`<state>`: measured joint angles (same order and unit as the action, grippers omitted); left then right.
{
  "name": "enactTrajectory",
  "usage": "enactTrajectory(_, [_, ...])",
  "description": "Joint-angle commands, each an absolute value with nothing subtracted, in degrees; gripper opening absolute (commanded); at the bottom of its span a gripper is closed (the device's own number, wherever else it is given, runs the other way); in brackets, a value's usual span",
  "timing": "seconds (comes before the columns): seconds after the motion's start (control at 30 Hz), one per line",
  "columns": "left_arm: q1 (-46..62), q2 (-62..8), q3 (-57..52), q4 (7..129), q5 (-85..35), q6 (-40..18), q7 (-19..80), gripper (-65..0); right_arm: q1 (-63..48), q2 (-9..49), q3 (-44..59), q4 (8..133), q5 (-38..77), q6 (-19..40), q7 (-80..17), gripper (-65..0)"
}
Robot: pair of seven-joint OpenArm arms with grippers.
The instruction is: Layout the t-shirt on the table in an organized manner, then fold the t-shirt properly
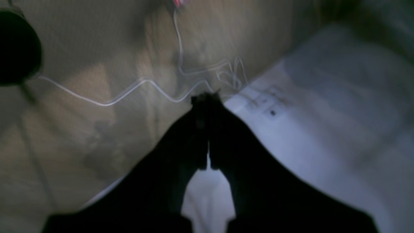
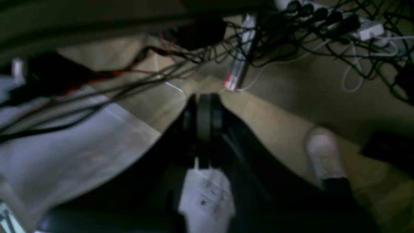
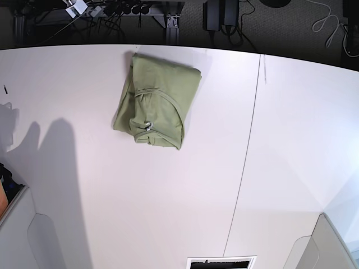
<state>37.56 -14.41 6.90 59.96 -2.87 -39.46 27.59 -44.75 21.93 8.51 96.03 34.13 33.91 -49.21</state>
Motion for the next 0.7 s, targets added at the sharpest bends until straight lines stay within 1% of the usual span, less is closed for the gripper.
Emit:
enactTrajectory(0.0, [37.06, -14.96, 7.09, 58.59, -1.61, -40.00, 25.67, -65.0, -45.25, 22.52, 6.81, 95.00, 32.14, 33.39, -47.13, -65.0])
enactTrajectory(0.07, [34.26, -14.96, 7.16, 55.51, 1.83, -40.00, 20.93, -65.0, -44.05, 22.50, 2.74, 91.20, 27.27, 32.69, -43.27, -65.0])
enactTrajectory(0.13, [31.59, -14.96, 7.16, 53.04, 4.03, -40.00, 17.85, -65.0, -41.65, 22.50, -1.19, 86.43, 23.81, 31.18, -41.71, -65.0])
enactTrajectory(0.23, [28.45, -14.96, 7.16, 50.33, 4.32, -40.00, 17.50, -65.0, -36.42, 22.46, -6.44, 77.93, 20.86, 27.31, -41.58, -65.0])
enactTrajectory(0.3, [26.72, -14.96, 7.18, 48.93, 3.81, -40.00, 16.01, -65.0, -32.60, 21.98, -8.84, 71.96, 18.04, 26.59, -41.58, -65.0])
enactTrajectory(0.47, [25.23, -15.44, 7.29, 46.87, 1.30, -40.00, 8.49, -65.0, -24.73, 19.14, -9.98, 60.77, 13.96, 27.27, -41.63, -65.0])
enactTrajectory(0.67, [24.77, -15.40, 7.60, 46.48, 1.08, -40.00, 8.34, -65.0, -22.00, 17.28, -10.00, 59.44, 12.91, 27.53, -41.10, -65.0])
